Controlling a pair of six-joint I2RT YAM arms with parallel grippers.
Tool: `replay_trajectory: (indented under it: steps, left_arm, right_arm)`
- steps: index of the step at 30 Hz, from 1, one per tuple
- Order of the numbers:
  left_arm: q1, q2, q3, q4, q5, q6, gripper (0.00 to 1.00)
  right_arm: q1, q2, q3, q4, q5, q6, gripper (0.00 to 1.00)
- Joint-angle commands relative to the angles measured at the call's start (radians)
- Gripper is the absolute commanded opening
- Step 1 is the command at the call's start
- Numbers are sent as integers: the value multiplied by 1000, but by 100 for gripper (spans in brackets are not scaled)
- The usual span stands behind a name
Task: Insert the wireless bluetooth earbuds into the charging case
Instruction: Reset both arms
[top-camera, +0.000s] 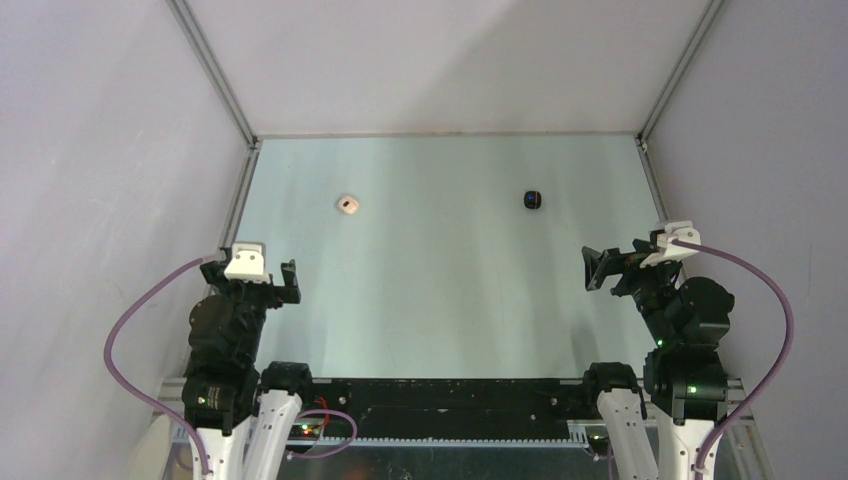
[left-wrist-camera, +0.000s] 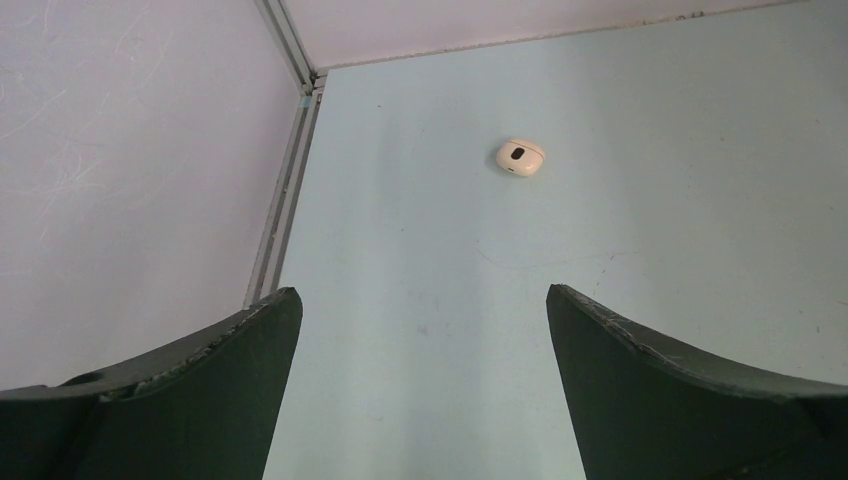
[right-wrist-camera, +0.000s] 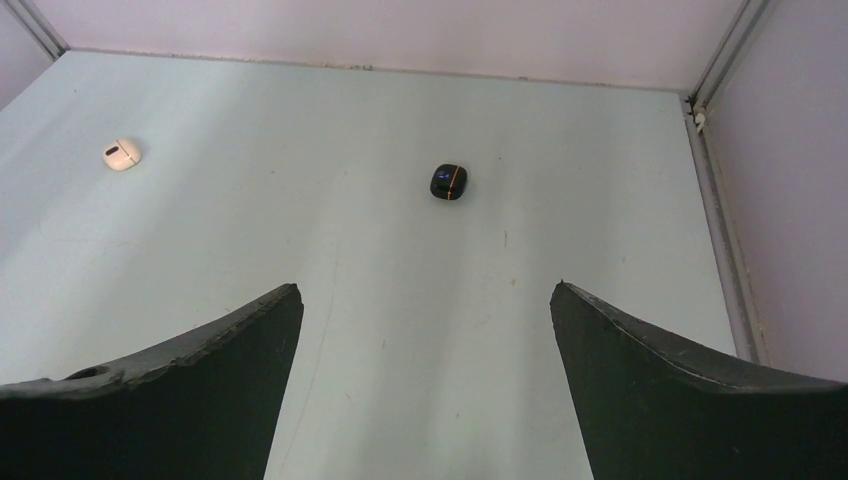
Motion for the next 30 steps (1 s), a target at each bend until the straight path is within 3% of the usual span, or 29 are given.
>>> replay_trajectory:
  steps: [1, 30]
  left_arm:
    - [11, 4, -3, 38, -16, -12, 99]
    - [12, 1, -4, 40, -24, -14, 99]
  right_arm:
    - [4, -4, 1, 20, -13, -13, 99]
    - [4, -15, 1, 27, 0, -7, 99]
